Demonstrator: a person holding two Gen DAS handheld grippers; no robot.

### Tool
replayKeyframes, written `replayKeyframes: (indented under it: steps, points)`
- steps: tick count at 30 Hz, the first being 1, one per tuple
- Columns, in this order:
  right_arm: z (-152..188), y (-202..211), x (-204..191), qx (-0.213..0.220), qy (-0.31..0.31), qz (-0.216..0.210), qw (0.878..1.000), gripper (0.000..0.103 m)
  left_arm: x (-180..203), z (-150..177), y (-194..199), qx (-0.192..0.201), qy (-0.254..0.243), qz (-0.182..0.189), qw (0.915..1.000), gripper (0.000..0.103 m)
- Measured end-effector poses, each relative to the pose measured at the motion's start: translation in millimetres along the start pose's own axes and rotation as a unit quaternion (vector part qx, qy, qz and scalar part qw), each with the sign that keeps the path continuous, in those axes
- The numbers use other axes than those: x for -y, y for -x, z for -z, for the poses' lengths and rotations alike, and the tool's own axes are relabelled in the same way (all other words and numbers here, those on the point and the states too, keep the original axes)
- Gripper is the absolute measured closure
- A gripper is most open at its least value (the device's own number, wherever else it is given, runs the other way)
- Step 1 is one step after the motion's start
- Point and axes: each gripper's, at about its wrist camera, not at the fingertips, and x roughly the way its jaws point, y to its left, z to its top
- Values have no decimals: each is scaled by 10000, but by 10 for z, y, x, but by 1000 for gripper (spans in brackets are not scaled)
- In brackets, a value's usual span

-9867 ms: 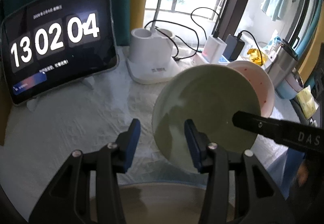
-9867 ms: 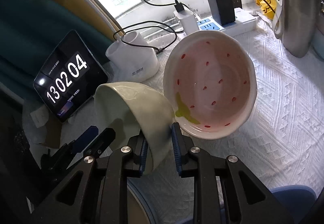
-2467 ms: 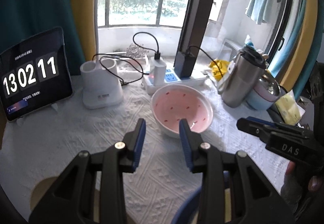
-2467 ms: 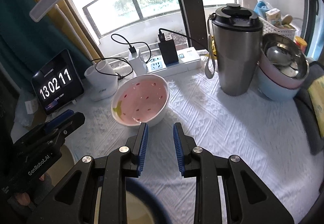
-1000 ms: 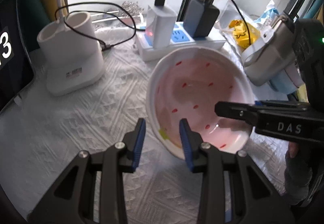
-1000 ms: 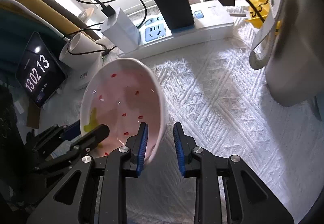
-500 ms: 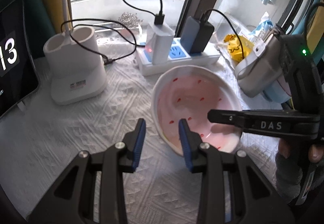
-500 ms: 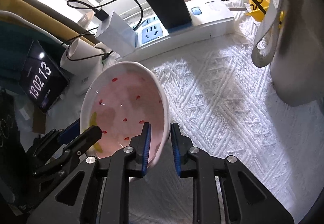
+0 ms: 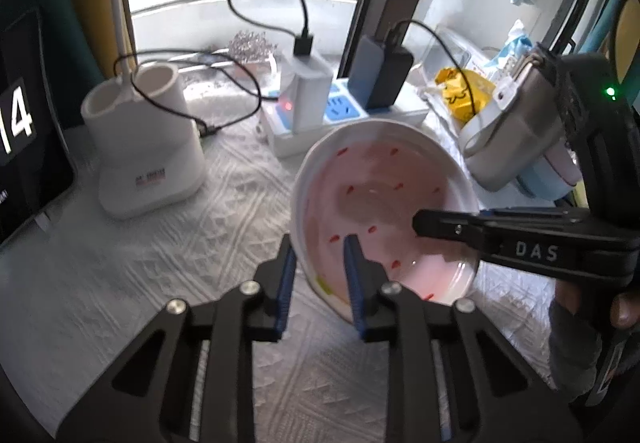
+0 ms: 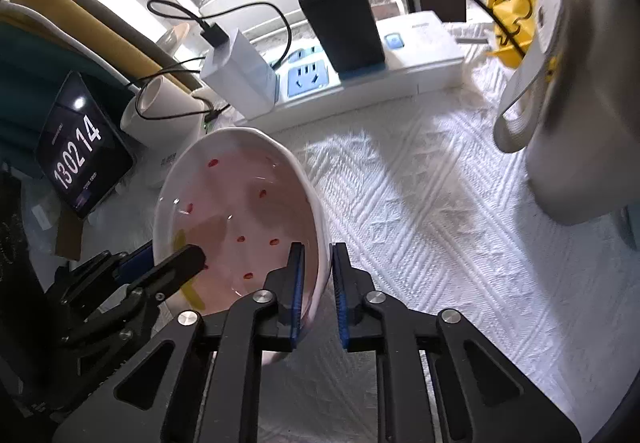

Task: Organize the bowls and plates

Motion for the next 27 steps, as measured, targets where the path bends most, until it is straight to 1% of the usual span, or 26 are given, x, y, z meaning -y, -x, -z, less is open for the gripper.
replayKeyframes:
  steps: [3, 11, 27]
  points:
    - [11, 39, -38, 67, 42, 32, 10000, 89, 18, -13, 96, 163, -61, -66, 9998, 79]
    - [57, 193, -177, 246, 120, 25, 9996, 89, 49, -1, 320, 389, -120, -70, 9991, 79]
    - [350, 695, -414, 645, 233, 97, 9976, 89, 133, 160, 876, 772, -174, 76, 9968, 79]
